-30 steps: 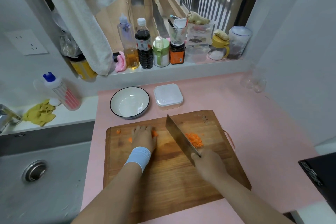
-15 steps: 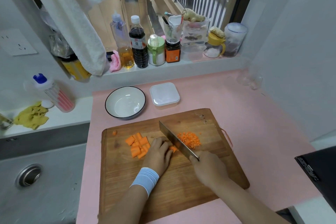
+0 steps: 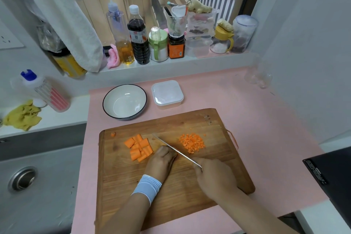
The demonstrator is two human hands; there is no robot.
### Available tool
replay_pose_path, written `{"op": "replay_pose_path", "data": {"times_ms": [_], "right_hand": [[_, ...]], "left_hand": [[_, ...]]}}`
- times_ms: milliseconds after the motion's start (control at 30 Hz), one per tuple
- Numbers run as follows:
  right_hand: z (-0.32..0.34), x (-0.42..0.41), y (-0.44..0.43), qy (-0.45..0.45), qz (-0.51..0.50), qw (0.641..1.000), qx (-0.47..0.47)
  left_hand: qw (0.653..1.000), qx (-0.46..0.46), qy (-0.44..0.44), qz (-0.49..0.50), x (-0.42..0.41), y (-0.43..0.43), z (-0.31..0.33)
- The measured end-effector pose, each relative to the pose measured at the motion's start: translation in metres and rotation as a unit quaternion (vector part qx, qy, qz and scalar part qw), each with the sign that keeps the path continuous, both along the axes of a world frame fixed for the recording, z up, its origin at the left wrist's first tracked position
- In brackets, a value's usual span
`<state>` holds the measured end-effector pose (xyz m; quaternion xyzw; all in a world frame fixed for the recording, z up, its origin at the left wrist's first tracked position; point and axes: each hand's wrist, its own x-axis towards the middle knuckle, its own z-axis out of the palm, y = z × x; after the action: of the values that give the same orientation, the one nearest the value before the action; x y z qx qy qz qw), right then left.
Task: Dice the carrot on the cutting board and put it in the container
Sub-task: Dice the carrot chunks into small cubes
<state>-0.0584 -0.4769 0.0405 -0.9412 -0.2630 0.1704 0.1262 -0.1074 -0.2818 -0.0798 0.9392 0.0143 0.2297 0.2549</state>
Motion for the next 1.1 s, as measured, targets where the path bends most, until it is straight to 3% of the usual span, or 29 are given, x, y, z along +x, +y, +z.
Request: {"op": "replay_pose_path", "data": {"times_ms": [467, 1100], "right_hand": [[-0.002, 0.017, 0.020, 0.106, -0.015, 0.994, -0.011], [0.007, 0.009, 0.016, 0.065, -0.001, 0.998, 0.004]], "left_hand": [[1.000, -0.020, -0.016, 0.008, 0.003, -0.003, 0.009], [1.000, -0.018, -0.024, 0.000, 0.002, -0.003, 0.009]]}}
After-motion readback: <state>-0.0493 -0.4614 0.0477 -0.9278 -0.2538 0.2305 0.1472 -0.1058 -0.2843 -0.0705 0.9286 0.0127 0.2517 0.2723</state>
